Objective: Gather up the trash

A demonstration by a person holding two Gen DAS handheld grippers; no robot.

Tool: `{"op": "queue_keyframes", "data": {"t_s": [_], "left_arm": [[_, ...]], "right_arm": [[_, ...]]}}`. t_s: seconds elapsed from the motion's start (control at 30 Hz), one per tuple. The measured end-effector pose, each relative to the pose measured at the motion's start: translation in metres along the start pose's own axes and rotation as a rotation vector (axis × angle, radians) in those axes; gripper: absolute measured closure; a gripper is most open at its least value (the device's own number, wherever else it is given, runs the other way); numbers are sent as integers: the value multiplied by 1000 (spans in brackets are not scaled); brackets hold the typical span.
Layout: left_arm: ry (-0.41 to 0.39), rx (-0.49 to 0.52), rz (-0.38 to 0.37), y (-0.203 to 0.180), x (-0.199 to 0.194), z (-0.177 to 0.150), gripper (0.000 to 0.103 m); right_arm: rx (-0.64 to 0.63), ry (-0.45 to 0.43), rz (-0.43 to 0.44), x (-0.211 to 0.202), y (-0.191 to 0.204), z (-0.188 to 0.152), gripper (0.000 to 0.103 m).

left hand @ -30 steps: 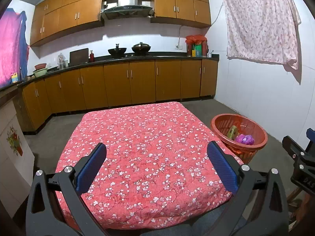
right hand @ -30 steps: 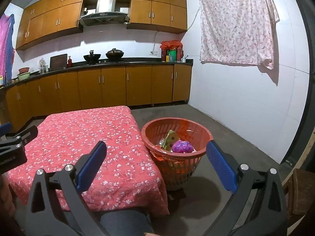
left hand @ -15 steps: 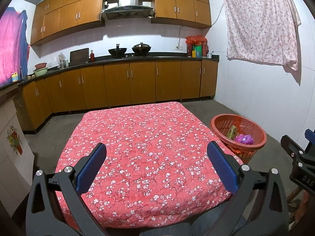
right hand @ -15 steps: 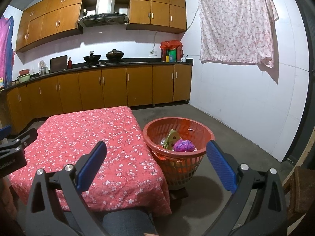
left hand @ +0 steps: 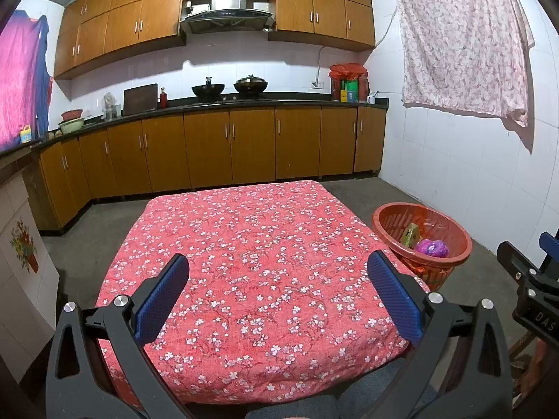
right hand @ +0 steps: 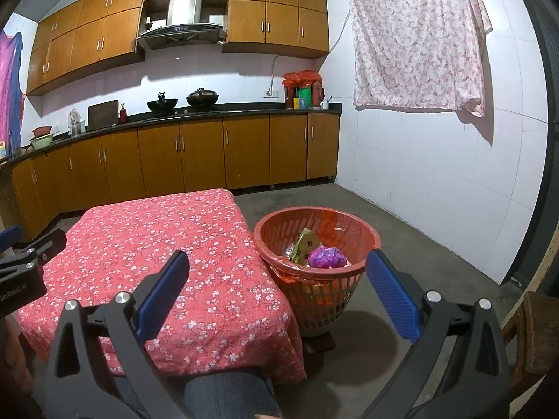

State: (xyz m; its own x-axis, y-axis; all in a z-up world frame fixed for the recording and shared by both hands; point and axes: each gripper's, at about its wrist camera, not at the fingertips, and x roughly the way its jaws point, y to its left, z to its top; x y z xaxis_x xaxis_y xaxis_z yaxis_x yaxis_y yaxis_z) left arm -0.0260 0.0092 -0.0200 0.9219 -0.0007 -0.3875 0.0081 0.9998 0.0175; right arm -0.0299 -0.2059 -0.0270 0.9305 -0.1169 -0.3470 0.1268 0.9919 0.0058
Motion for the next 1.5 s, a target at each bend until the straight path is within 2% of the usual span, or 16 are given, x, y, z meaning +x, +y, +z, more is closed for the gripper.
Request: {"op": "queue_keyframes", "data": {"t_s": [1.5], "left_arm": [[1,-4,-5,-6,-6,4,2]], "right_arm": [[5,2,0,-1,0,0,4]]}}
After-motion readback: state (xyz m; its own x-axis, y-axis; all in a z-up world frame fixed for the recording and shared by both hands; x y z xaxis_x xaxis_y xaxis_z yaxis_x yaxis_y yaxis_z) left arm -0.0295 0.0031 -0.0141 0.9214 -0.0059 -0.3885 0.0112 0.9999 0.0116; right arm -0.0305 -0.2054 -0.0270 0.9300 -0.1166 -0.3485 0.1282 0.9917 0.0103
